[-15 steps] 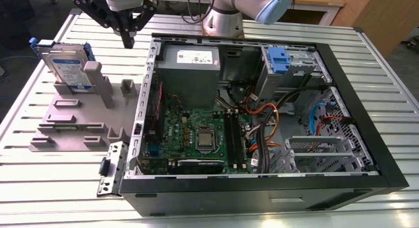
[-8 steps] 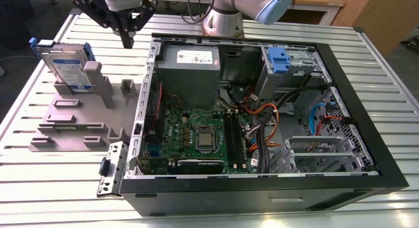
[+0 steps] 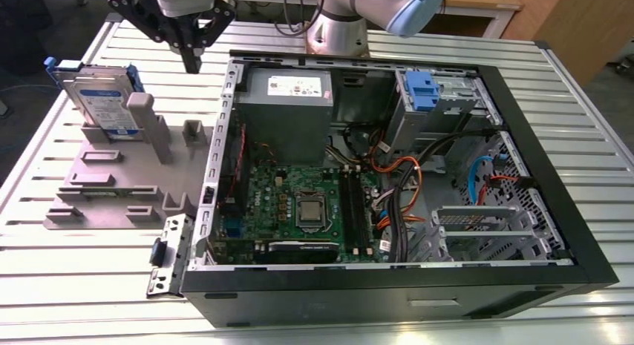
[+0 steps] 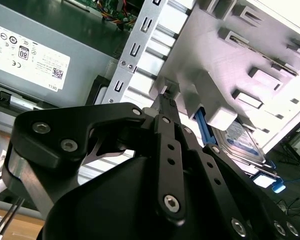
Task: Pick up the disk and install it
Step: 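Reach for the disk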
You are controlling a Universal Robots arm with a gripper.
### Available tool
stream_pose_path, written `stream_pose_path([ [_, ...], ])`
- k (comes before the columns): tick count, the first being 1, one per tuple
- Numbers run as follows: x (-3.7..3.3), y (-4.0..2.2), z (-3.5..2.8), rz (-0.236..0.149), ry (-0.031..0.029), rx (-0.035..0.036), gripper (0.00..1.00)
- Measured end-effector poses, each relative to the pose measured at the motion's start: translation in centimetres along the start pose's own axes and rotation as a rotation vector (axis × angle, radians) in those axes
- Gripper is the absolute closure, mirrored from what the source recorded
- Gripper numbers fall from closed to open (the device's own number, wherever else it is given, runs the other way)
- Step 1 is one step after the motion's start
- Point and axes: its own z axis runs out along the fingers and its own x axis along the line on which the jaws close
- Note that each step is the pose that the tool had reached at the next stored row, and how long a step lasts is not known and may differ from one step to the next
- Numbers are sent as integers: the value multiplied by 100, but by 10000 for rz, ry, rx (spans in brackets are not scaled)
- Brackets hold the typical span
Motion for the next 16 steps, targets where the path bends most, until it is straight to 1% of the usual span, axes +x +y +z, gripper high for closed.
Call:
stream_pose_path([
  [3, 8, -1, 1, 0, 0, 0, 89],
  [11, 70, -5, 4, 0, 4, -1, 89],
  [16, 87, -7, 6, -1, 11, 1, 89],
])
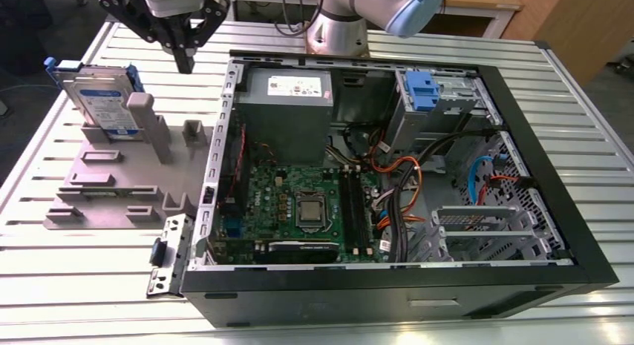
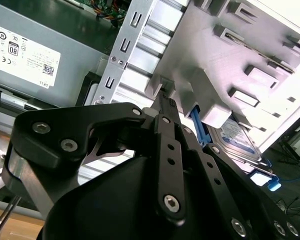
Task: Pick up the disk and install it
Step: 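Reach for the disk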
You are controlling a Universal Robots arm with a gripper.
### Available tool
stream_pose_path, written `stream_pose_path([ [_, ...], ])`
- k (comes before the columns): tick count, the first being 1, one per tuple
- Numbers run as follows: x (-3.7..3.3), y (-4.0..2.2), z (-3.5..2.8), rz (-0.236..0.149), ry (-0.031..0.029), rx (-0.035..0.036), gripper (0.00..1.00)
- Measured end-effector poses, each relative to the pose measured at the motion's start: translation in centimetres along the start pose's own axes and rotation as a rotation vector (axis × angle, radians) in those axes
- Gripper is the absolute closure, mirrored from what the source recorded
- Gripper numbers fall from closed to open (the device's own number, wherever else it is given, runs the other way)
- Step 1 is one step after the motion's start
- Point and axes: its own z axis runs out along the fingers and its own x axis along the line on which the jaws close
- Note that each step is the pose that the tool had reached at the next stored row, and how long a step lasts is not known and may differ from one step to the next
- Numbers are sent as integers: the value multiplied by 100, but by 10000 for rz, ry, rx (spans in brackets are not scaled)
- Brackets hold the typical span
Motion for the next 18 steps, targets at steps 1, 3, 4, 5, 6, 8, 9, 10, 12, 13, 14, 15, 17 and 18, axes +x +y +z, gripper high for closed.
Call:
stream_pose_path([
  [1, 2, 0, 1, 0, 3, 0, 89],
  [3, 6, 0, 2, 2, 10, 0, 89],
  [4, 9, -1, 2, 2, 12, 0, 89],
  [5, 13, -1, 3, 3, 14, 0, 89],
  [6, 18, -2, 3, 3, 15, 0, 89],
  [8, 25, -2, 4, 2, 18, 1, 89],
  [9, 29, -2, 4, 2, 19, 1, 89],
  [10, 33, -3, 4, 2, 21, 1, 89],
  [12, 39, -3, 5, 2, 27, 1, 89],
  [13, 43, -3, 6, 3, 28, 2, 89],
  [14, 46, -4, 6, 3, 30, 2, 89],
  [15, 49, -4, 7, 3, 31, 2, 89],
  [17, 55, -5, 8, 2, 34, 2, 89],
  [18, 58, -5, 8, 2, 36, 2, 89],
])
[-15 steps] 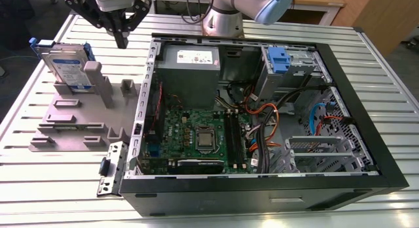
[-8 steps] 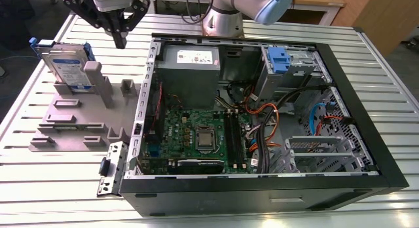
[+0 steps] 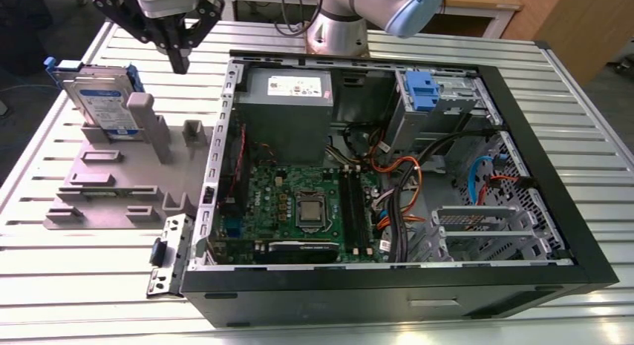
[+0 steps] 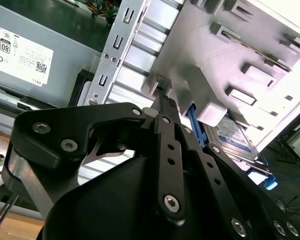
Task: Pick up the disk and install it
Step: 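Reach for the disk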
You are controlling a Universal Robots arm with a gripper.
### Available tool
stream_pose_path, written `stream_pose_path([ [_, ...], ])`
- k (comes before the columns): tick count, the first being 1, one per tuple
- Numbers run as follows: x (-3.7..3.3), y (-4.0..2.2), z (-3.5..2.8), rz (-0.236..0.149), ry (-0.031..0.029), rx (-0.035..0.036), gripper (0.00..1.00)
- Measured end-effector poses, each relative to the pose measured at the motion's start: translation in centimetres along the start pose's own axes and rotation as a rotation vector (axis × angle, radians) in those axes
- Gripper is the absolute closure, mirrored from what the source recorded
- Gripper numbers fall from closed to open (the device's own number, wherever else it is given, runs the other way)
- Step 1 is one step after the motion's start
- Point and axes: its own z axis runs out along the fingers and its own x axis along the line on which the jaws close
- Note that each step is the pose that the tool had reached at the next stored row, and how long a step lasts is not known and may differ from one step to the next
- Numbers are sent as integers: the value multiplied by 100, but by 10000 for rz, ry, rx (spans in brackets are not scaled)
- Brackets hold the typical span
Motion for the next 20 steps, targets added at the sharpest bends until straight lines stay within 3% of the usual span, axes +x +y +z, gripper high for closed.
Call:
stream_pose_path([
  [20, 59, -5, 12, 2, 42, 3, 89],
])
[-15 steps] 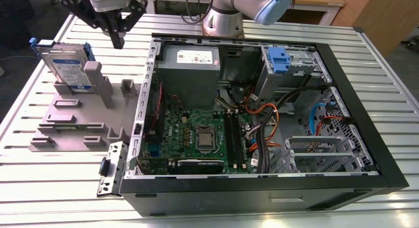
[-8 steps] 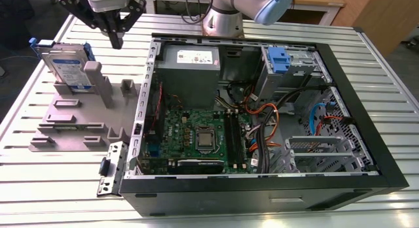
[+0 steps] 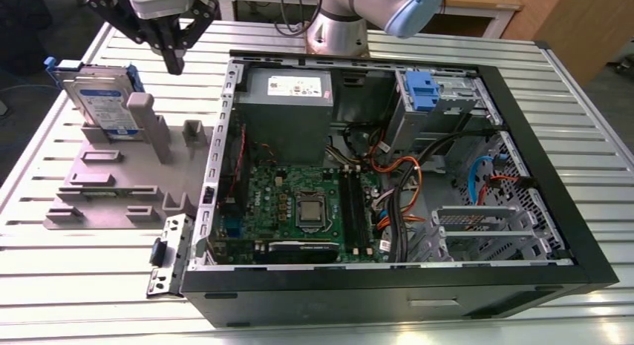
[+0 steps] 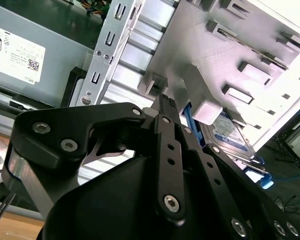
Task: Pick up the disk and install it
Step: 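Reach for the disk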
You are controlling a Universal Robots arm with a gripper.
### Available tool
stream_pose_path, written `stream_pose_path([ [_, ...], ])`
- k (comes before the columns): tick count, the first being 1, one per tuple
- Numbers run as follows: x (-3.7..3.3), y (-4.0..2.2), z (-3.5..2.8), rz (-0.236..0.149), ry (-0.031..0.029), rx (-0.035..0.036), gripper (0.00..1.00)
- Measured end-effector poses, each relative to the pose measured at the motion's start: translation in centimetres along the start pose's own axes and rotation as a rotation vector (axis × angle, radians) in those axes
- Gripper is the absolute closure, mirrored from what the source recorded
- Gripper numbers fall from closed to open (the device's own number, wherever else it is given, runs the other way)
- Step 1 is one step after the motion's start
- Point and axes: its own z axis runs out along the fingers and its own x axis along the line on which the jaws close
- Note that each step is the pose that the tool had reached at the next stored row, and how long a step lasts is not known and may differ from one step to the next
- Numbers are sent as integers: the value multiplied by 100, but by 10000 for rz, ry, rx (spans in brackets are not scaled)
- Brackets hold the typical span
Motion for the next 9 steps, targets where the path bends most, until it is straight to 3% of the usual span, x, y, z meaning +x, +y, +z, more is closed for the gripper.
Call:
stream_pose_path([
  [9, 29, -2, 6, 0, 21, 2, 89],
])
